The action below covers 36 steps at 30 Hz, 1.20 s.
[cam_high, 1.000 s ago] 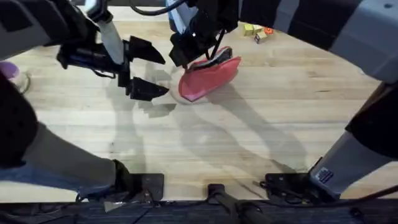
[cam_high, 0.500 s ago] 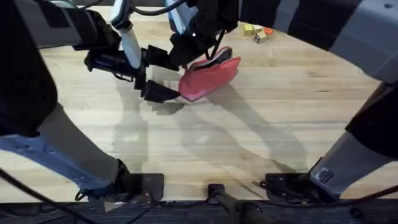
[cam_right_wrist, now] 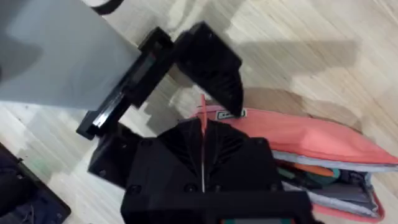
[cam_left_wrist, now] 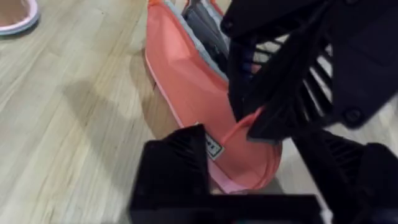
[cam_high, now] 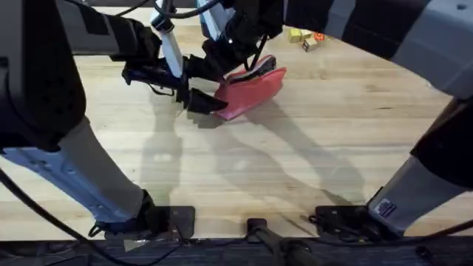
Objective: Unzip the bag, pick up the pens from the table one at a time and place them inside, then zip the bag closed.
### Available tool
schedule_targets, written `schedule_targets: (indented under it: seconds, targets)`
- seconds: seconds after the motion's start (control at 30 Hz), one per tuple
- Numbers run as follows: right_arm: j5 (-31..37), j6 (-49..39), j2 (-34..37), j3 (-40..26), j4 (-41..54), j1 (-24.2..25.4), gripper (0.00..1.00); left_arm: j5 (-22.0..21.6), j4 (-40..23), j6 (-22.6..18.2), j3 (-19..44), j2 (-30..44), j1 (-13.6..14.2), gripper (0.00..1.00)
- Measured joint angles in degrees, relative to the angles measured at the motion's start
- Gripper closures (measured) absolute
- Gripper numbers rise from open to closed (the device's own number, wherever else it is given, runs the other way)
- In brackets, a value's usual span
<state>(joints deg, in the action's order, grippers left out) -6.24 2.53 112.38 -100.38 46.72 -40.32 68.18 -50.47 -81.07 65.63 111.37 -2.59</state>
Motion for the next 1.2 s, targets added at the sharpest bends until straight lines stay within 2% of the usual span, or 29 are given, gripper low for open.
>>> schedule_targets:
  seconds: [0.07, 0.2, 0.23, 0.5, 0.73, 0.9, 1.2]
  targets:
    - [0.0, 0.01, 0.0, 0.0, 0.0, 0.0, 0.97, 0.04, 0.16, 0.84, 0.0, 0.0, 0.35, 0.33]
    - [0.03, 0.0, -0.01, 0.0, -0.14, 0.0, 0.97, 0.15, -0.11, 1.83, 0.0, 0.0, 0.42, 0.879]
    - [0.02, 0.0, 0.0, 0.0, -0.22, 0.01, 0.97, 0.1, 0.09, 1.85, 0.0, 0.0, 0.42, 0.935]
    - [0.0, -0.36, 0.0, -0.02, 0.22, 0.83, 0.97, 0.02, 0.62, 2.29, 0.0, 0.0, 0.42, 0.956]
    - [-1.16, -3.97, 0.0, -0.09, 4.05, 6.1, 0.969, 0.11, 0.82, 2.46, 0.0, 0.0, 0.44, 0.956]
    - [-1.99, -7.44, 0.0, -0.09, 5.05, 13.07, 0.969, 0.16, 1.07, 2.48, 0.0, 0.0, 0.53, 0.957]
    - [-0.15, -9.02, 0.9, -0.09, 6.56, 31.03, 0.969, 0.13, 1.0, 2.49, 0.0, 0.0, 0.53, 0.957]
